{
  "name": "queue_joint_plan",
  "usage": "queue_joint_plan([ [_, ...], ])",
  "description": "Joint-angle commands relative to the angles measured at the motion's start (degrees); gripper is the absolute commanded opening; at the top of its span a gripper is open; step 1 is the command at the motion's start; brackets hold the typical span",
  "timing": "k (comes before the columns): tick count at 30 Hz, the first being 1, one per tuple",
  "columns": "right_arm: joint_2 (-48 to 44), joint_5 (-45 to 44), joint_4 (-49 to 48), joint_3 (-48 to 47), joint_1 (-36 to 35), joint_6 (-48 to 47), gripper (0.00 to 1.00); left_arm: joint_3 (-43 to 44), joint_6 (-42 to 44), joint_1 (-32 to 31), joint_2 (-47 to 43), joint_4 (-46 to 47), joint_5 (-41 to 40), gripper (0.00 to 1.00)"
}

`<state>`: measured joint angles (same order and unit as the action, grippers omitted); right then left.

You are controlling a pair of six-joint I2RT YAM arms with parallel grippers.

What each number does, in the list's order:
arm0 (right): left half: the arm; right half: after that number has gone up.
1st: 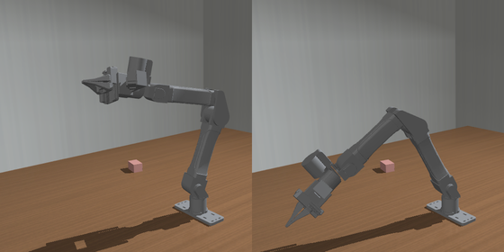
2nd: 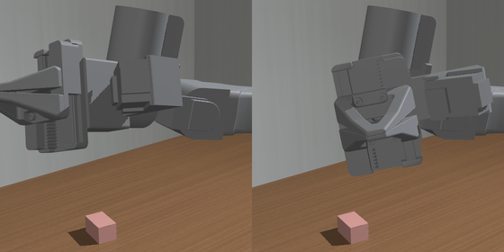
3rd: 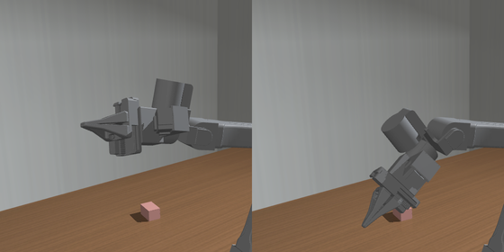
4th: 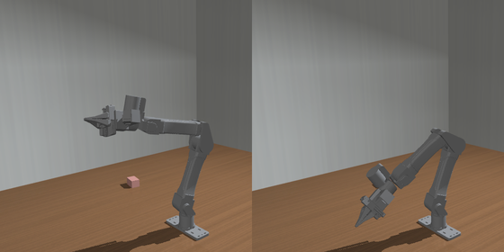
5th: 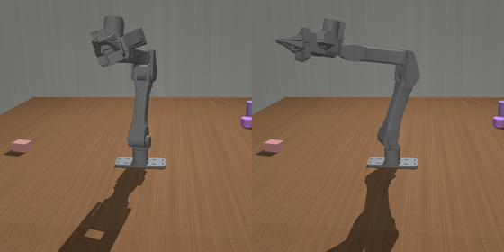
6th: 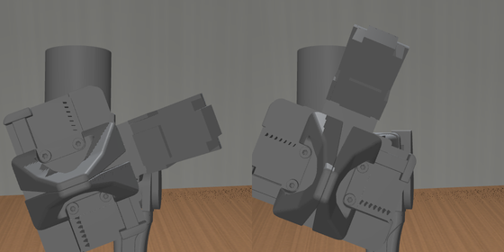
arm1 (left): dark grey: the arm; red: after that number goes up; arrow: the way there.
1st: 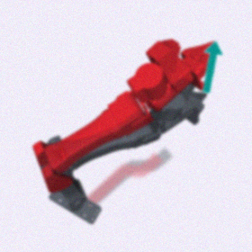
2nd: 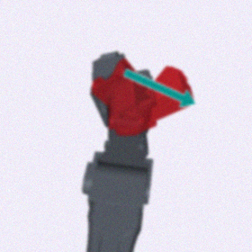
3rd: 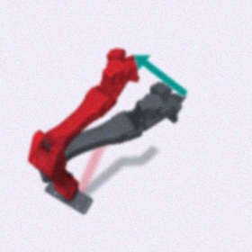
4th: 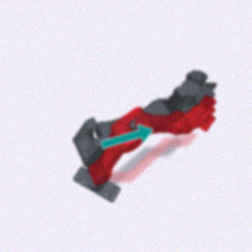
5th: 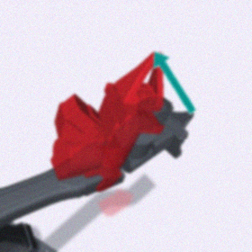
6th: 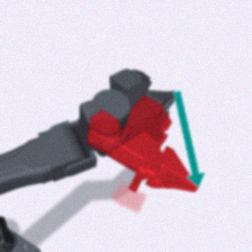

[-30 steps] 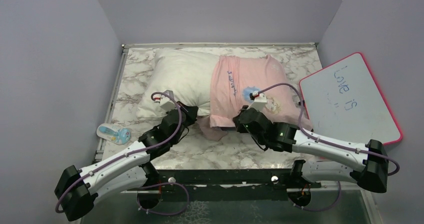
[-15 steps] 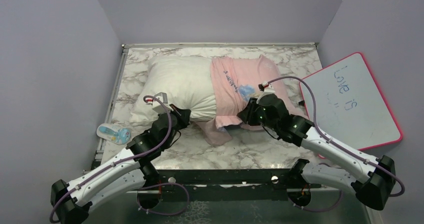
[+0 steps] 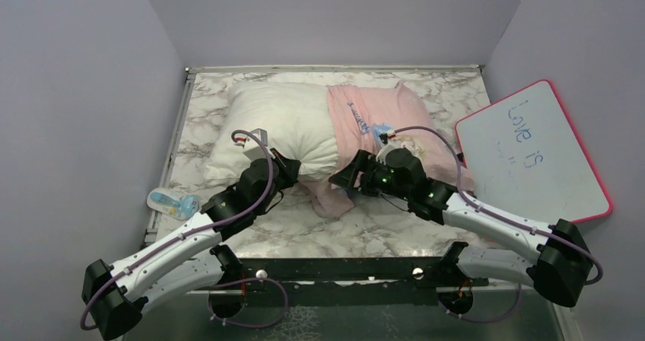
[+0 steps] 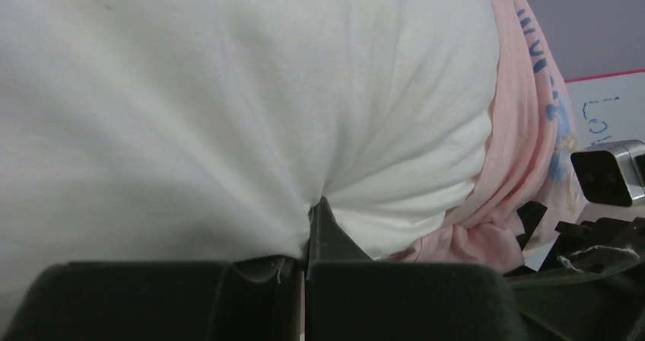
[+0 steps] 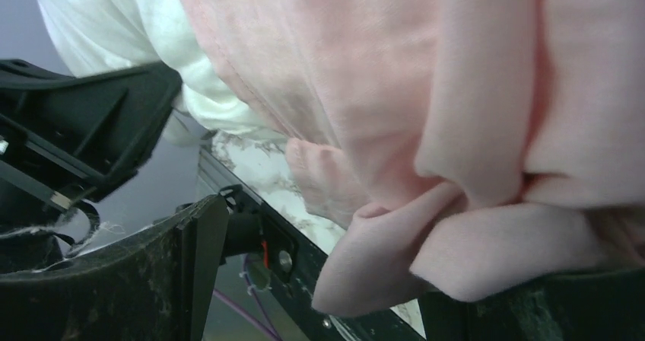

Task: Remove the pillowcase from the pillow
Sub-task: Remove the pillow from the pillowcase.

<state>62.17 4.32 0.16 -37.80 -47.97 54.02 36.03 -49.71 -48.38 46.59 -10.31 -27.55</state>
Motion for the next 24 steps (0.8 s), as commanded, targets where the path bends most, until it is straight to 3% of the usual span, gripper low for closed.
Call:
queue_joint_plan([
  [1,2.05,-4.08,-9.66,0.28,-0.55,6.65,0.82,2.72,0.08,-0.08,-0.13,5.1,4.24,0.0],
  [4,4.63,-4.14,-9.72,-1.72,-0.55,6.56,0.6,3.21,-0.16,-0.06,-0.88,3.45,3.3,0.0],
  [6,6.11,-7.34,-4.55,-3.83,-0.55,6.22,0.46,4.52,0.3,-0.06,-1.34,1.15,1.51,0.0],
  [8,6.25,-12.55,1.26,-4.05,-0.55,7.1,0.18,5.42,1.25,-0.12,-1.88,-1.03,-0.65,0.0],
  [10,4.74,-17.79,3.53,-1.79,-0.51,8.58,0.04,5.91,2.3,-0.09,-2.85,-2.83,-3.55,0.0],
  [14,-1.36,-25.51,6.74,1.83,-0.46,5.8,0.0,7.3,5.25,-0.06,-5.49,-7.26,-8.39,0.0],
  [18,-7.16,-36.17,14.52,2.36,-0.04,2.71,0.01,10.33,4.64,0.04,-7.6,-17.95,-16.88,0.0],
  [24,-12.02,-28.69,14.17,3.81,4.28,-3.2,0.01,9.09,3.49,0.04,-16.24,-24.05,-24.73,0.0],
])
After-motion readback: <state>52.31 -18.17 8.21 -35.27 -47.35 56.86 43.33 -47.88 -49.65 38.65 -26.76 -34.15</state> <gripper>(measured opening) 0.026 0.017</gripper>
